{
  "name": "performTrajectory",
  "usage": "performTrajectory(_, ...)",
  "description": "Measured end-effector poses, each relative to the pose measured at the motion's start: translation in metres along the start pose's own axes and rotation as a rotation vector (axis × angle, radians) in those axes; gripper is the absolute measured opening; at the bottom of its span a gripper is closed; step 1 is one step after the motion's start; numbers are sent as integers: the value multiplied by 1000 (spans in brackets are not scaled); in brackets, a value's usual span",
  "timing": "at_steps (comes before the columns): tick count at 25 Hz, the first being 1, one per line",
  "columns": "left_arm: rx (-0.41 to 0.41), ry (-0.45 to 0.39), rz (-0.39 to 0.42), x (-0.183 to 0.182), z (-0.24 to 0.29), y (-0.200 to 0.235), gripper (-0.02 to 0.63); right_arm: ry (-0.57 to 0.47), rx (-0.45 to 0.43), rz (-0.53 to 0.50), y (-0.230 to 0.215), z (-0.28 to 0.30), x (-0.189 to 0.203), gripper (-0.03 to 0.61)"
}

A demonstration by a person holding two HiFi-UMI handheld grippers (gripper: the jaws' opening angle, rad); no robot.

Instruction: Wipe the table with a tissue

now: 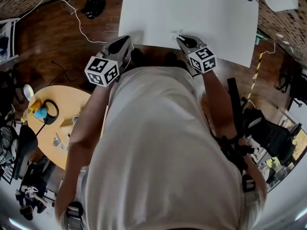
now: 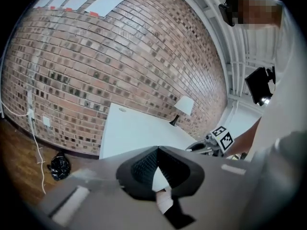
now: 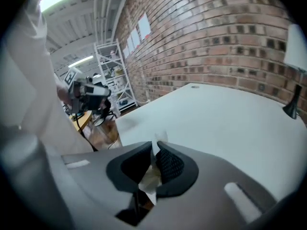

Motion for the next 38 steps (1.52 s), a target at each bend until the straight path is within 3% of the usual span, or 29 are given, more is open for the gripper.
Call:
performTrajectory(4,33,16,37,-1,17,-14,5,-142,125,121,-21,-38,-5,32)
performTrajectory(8,63,18,68,-6,35,-27,5,-200,170,106,-28,-65,-18,32)
performTrajectory(19,123,56,162,12,108,-138,5,-402,78,91,-36,-162,-18,32)
performTrajectory(23,136,75,179,29,129,-170,5,-443,62,131,-38,-187,8,32)
performTrajectory(31,91,-17,177,12,153,-196,5,-457,48,136,-76,-206,31,32)
performTrajectory(38,21,-78,187,7,141,-194,5,-480,5,98,-70,-208,33,32)
Point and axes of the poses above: the fingertips, and each gripper's own axes: z forward along the fingers, y to its left, x out of its underside, the point moved 8 cm from there along -z, backward along the fingers, and after that the axes turned 7 degrees about -z, right-handed, at the moved point
